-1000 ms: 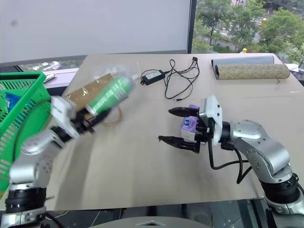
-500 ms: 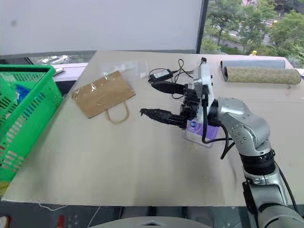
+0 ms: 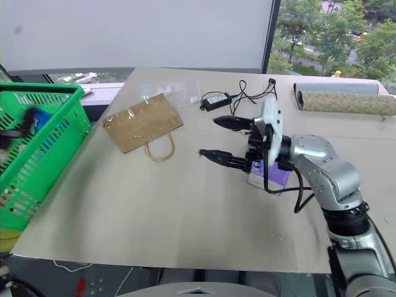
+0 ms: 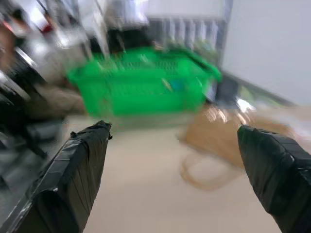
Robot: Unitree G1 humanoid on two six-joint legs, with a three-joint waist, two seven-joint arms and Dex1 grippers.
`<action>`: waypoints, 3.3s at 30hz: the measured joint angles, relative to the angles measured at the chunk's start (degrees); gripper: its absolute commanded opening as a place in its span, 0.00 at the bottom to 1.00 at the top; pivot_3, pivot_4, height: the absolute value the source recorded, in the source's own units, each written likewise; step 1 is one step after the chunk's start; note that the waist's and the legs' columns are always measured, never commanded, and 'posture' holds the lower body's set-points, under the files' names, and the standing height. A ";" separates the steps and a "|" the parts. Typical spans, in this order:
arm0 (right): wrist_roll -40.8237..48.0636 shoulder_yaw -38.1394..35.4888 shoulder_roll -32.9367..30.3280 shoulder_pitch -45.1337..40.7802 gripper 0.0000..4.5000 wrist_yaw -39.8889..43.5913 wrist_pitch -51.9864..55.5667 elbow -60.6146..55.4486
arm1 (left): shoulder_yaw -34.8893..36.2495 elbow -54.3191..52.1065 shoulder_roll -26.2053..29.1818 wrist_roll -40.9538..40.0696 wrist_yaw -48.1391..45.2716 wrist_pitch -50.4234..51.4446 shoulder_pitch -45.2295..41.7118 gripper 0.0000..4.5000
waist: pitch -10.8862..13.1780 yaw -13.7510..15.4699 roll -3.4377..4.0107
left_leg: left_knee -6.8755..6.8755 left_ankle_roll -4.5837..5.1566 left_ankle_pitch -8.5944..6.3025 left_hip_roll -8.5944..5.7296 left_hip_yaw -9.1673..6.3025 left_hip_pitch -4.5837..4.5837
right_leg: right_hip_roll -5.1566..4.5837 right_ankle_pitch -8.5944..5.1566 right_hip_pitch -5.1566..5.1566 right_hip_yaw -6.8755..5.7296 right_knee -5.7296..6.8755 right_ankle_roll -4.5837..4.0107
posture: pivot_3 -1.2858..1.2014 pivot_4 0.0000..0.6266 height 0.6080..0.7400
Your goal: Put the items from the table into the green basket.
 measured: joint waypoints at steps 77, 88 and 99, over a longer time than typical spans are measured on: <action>-7.84 -7.58 -14.80 23.12 1.00 -2.25 9.68 -10.72 | -55.34 17.20 -12.70 26.10 -24.45 -16.34 -22.33 0.87 | 0.12 -7.97 0.77 | 0.25 0.24 -0.09 0.36 0.39 0.77 | 1.64 -0.07 0.56 0.72 0.08 0.10 | 0.41 0.07 1.00; -3.66 -12.49 -12.80 25.61 1.00 -3.59 9.41 -13.40 | -54.07 22.12 -15.36 28.20 -23.85 -20.60 -22.49 0.01 | 0.12 -11.61 0.76 | 0.28 0.25 -0.09 0.38 0.39 0.96 | 1.63 -0.14 0.74 0.76 0.12 0.32 | 0.41 0.08 1.00; 2.74 -6.33 -2.87 8.80 1.00 -3.90 9.84 -10.65 | -27.95 19.46 -7.30 23.13 -8.66 -9.57 -26.99 0.01 | 0.35 -11.77 0.60 | 0.27 0.24 -0.10 0.61 0.18 0.91 | 1.71 -0.05 0.71 0.61 0.13 0.18 | 0.47 0.07 1.00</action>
